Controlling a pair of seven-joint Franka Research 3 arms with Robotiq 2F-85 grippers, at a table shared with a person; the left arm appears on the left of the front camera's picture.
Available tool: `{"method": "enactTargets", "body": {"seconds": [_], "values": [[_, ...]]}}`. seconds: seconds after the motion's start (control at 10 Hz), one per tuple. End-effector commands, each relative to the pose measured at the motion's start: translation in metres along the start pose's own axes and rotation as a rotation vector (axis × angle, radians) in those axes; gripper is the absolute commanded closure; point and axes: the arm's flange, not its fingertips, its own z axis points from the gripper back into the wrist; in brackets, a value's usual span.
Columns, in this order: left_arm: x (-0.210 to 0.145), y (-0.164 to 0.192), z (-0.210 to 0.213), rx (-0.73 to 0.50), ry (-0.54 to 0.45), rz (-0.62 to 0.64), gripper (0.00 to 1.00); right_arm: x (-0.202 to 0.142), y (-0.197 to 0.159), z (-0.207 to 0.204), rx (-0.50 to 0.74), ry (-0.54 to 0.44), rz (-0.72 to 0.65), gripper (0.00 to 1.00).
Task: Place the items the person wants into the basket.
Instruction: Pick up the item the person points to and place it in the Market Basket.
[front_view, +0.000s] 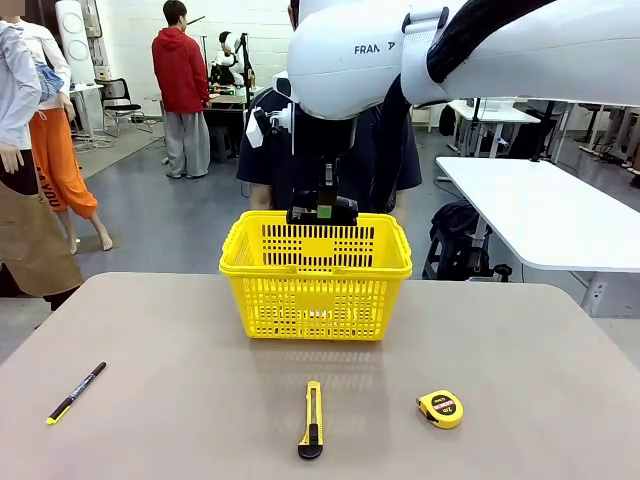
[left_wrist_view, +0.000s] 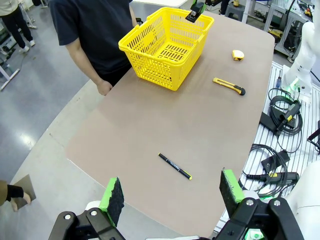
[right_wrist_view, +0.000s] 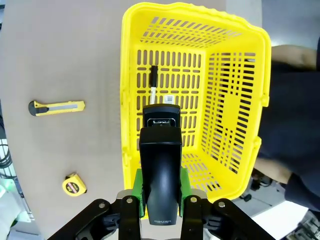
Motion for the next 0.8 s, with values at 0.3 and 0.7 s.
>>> {"method": "enactTargets", "body": {"seconds": [0.3, 0.7], "values": [[0.000, -0.001, 0.000, 0.002, -0.007, -0.005, 0.00, -0.025, -0.041, -0.022, 0.128, -0.149, 0.099, 0.68], [0.000, -0.001, 0.000, 0.002, -0.007, -0.005, 0.00, -0.034, -0.065, -0.062, 0.233, -0.138, 0.119, 0.68]]}}
